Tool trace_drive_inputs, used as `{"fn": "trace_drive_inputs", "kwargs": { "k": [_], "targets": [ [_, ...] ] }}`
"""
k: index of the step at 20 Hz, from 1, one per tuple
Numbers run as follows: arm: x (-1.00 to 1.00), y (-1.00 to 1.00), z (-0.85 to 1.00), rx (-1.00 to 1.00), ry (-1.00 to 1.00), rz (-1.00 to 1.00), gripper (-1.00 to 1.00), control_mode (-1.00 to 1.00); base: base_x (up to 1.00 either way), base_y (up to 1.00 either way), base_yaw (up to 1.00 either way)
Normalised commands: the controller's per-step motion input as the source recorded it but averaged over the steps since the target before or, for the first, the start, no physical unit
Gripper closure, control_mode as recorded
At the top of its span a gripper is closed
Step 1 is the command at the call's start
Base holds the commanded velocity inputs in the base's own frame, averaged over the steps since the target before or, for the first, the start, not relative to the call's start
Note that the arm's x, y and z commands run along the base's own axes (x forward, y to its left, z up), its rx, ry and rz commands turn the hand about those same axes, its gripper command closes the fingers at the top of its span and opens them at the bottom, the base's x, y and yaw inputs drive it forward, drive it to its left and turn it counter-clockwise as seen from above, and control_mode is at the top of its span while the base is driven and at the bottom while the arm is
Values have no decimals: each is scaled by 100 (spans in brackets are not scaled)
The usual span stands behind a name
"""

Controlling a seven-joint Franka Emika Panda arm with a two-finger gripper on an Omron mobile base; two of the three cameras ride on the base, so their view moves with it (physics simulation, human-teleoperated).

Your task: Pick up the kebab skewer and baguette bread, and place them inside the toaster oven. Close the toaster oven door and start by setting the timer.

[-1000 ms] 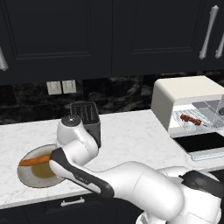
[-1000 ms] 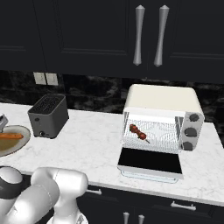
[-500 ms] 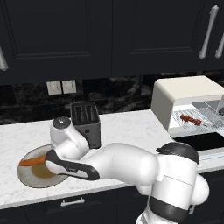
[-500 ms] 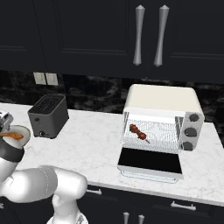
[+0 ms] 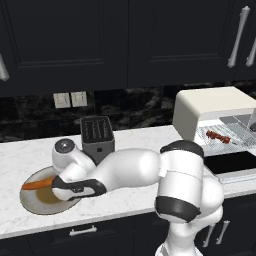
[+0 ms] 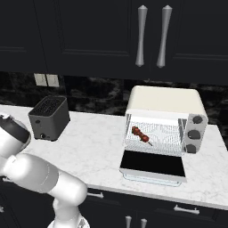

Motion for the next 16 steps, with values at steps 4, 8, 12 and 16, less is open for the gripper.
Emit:
{"fn": "trace_drive_inputs", "kwargs": {
  "k": [4, 8, 12, 16],
  "targets": [
    [7, 11, -7, 0, 0, 0, -100, -100, 0, 0, 0],
    [0, 17, -3, 3, 0, 0, -100, -100, 0, 0, 0],
    [1, 10, -17, 3, 0, 0, -100, -100, 0, 0, 0],
    [13, 11, -29, 2, 0, 0, -100, -100, 0, 0, 0]
  ]
}}
